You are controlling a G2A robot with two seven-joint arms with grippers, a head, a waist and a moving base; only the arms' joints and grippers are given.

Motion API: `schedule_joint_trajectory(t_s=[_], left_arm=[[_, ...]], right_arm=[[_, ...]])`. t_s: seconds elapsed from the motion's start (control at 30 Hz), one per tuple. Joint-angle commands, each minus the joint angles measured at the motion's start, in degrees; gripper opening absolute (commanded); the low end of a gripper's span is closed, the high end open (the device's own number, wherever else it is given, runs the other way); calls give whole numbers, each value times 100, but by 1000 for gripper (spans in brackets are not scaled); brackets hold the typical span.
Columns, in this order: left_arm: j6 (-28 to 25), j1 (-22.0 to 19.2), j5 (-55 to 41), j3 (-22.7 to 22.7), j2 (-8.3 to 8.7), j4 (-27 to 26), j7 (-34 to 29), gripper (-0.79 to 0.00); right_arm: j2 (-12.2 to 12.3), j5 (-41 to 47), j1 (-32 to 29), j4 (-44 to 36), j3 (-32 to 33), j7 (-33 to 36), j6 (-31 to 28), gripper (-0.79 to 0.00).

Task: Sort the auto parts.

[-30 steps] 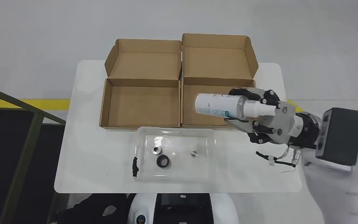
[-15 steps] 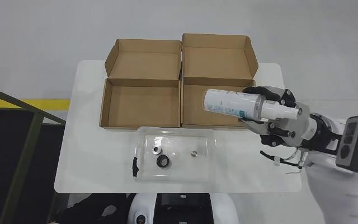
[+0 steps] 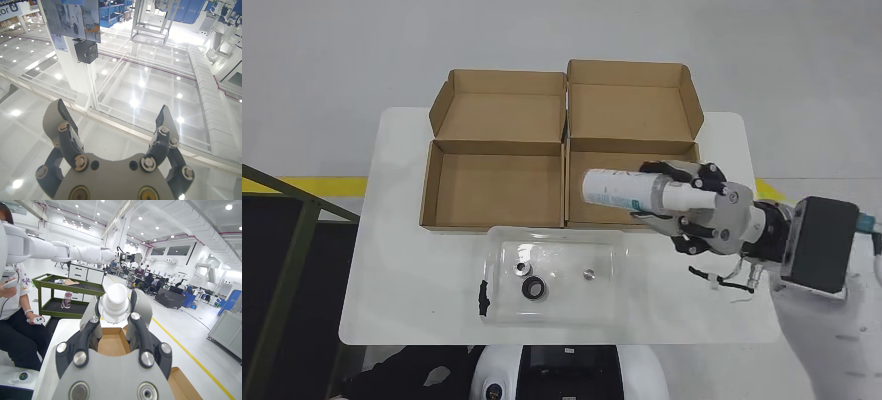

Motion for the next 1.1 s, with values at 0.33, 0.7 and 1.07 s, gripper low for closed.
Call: schedule_joint_trajectory(t_s=[0.33,0.7,1.07], left_arm=[[0,0,0,0,0,0,0,0],[0,0,0,0,0,0,0,0],[0,0,0,0,0,0,0,0]], right_arm=[[-69,-579,181,745,-717,227,207,-785],[-145,-1281,435,1468,-1290,392,426,-785],[-254,-1798,807,2379,-1757,538,905,-785]])
